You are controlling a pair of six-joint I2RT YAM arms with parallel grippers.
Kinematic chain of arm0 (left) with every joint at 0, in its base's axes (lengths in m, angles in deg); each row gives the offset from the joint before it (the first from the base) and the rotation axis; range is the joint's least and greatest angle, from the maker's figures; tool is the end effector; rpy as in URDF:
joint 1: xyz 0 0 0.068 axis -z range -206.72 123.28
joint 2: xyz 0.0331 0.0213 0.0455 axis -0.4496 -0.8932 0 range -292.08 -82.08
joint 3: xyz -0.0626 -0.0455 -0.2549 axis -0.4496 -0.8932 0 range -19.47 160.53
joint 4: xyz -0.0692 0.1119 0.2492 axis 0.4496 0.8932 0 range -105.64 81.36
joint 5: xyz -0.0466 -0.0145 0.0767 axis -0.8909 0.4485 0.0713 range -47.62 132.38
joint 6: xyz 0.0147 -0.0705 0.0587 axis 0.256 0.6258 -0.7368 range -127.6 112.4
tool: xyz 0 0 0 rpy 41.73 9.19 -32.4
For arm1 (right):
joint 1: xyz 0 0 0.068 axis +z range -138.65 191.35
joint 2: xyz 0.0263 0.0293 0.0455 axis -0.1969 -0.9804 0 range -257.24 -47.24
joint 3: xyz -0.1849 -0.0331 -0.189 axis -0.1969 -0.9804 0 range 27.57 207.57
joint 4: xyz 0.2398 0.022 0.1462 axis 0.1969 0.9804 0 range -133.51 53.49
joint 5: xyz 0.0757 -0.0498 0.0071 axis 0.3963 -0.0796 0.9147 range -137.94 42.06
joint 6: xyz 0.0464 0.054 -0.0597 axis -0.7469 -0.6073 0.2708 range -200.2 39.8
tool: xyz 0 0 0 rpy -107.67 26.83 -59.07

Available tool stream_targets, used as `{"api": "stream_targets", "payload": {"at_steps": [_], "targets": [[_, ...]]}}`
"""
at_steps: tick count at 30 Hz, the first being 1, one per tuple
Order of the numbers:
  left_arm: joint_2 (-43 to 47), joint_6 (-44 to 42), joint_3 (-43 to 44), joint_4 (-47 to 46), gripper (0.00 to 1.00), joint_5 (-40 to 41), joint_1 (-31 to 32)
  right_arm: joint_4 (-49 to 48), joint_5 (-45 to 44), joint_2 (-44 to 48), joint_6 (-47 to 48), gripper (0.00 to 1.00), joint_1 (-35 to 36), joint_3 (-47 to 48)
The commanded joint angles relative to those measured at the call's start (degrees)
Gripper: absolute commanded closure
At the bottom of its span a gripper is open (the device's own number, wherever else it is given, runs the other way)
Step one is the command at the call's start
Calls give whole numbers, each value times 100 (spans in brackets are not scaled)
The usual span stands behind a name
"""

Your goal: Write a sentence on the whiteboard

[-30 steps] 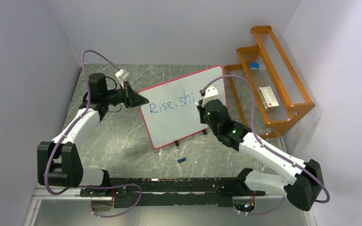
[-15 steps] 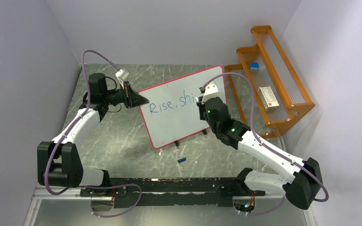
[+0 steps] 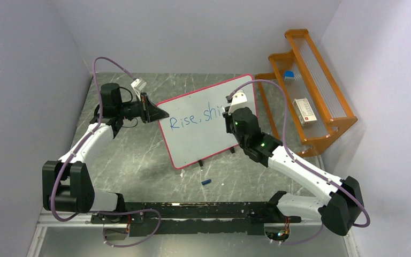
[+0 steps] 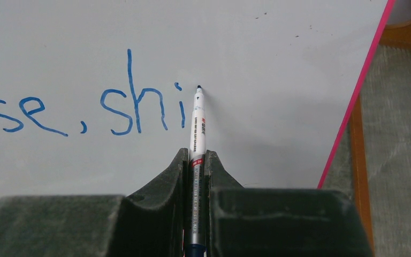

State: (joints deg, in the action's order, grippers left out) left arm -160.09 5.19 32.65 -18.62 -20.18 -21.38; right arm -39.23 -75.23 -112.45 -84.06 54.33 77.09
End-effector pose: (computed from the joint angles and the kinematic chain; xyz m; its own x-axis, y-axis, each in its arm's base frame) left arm 0.3278 -0.1051 0.2589 -0.5677 -0.0494 -0.8217 0.7498 0.3811 -0.5409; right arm 0.2634 0.1929 0.2822 -0.2690 -0.1688 -0.9482 -0.2731 0.9575 -0.0930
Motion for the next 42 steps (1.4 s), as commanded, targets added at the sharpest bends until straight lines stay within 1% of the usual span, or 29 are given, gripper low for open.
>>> {"api": "stream_targets", "payload": {"at_steps": [1,27,36,42], "targets": [[-222,-630,-105,567,95,513,151,-199,70,-56,35,100,-75,131],[-207,-653,-101,593,95,543,151,615,294,234,-323,100,-123,-237],[-205,-648,-105,594,95,547,151,598,331,272,-335,100,-123,-257],[-204,-651,-106,593,95,545,151,378,334,244,-280,100,-119,-244]]}}
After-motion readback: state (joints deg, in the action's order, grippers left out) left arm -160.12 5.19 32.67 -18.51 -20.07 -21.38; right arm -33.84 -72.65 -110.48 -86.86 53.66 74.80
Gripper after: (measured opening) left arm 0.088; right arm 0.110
